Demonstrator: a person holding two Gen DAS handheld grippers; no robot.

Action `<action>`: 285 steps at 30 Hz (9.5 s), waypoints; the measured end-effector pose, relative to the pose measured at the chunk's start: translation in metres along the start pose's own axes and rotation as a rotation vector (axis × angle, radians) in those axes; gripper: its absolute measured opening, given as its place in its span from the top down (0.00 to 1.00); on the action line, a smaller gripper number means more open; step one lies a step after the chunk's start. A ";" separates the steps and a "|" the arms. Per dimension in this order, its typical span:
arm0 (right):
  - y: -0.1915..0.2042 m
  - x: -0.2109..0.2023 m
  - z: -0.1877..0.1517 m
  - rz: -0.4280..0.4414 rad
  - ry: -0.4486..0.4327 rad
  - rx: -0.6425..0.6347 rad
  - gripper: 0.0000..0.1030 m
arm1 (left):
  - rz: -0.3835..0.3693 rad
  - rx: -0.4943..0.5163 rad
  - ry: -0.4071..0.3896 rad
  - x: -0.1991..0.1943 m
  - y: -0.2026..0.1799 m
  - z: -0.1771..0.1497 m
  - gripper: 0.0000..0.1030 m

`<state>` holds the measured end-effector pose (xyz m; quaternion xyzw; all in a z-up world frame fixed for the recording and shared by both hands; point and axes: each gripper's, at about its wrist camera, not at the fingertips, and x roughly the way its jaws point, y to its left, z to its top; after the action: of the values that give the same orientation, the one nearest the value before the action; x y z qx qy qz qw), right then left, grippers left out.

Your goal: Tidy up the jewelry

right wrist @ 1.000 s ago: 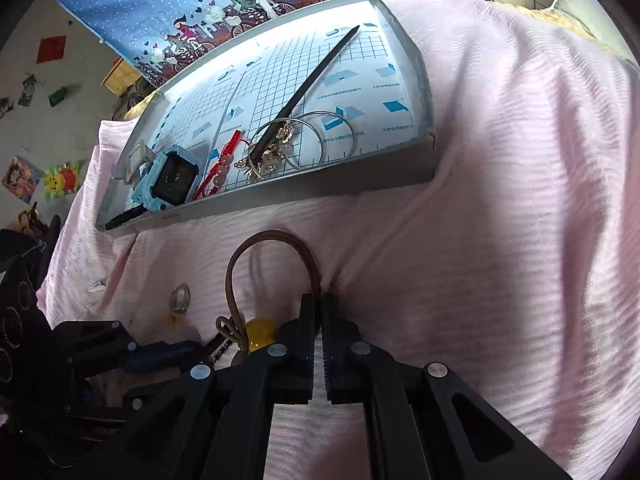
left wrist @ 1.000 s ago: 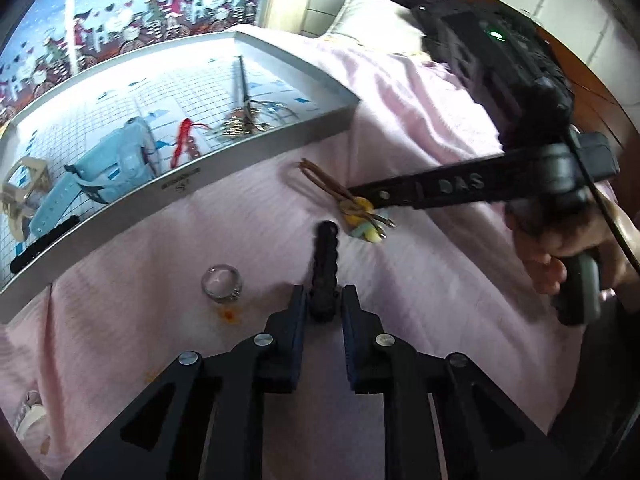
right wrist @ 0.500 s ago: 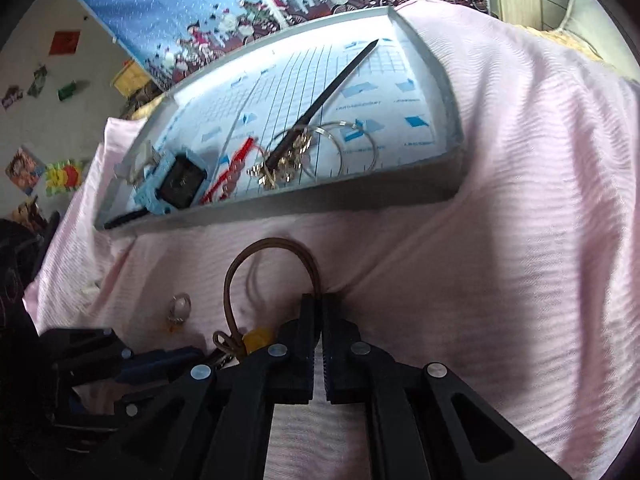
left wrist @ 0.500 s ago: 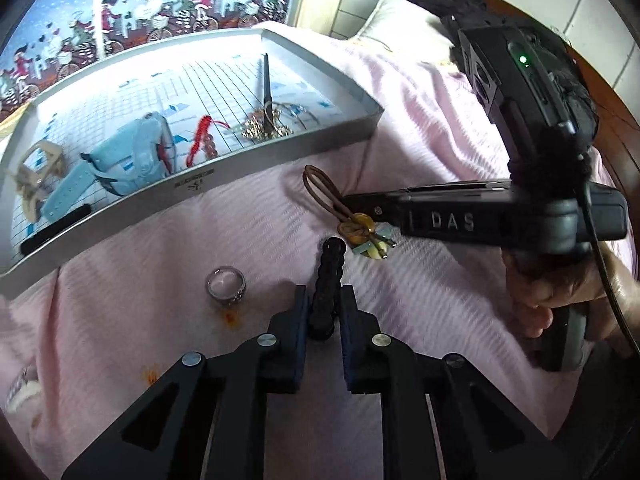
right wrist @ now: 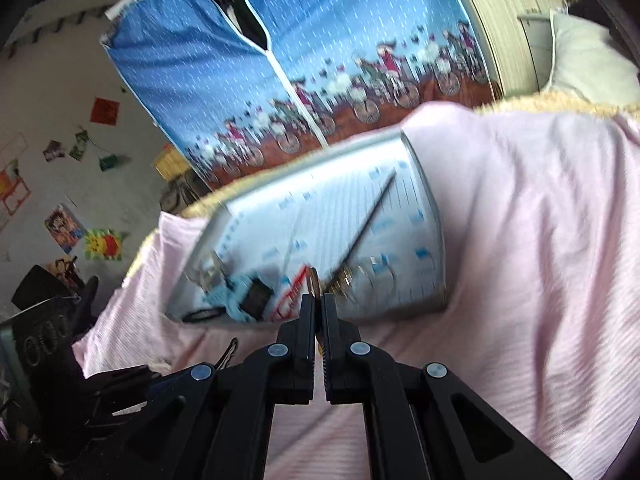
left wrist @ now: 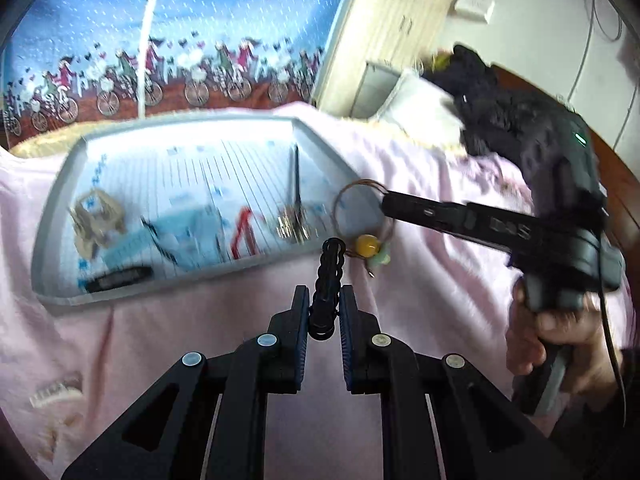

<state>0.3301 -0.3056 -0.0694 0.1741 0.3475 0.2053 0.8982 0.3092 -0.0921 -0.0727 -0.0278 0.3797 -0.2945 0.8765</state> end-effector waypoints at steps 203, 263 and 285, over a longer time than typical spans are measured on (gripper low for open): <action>0.105 0.094 -0.088 0.073 0.318 -0.451 0.81 | 0.067 -0.169 0.277 -0.045 0.104 -0.042 0.98; 0.054 0.097 -0.014 -0.196 0.024 -0.313 0.55 | 0.194 -0.271 0.078 0.013 0.125 0.013 0.71; 0.119 -0.060 -0.016 -0.142 -0.344 -0.352 0.00 | 0.380 -0.103 -0.454 -0.184 0.023 0.007 0.01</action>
<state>0.2493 -0.2302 0.0070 0.0227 0.1600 0.1665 0.9727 0.2266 0.0241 0.0456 -0.0658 0.1868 -0.0918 0.9759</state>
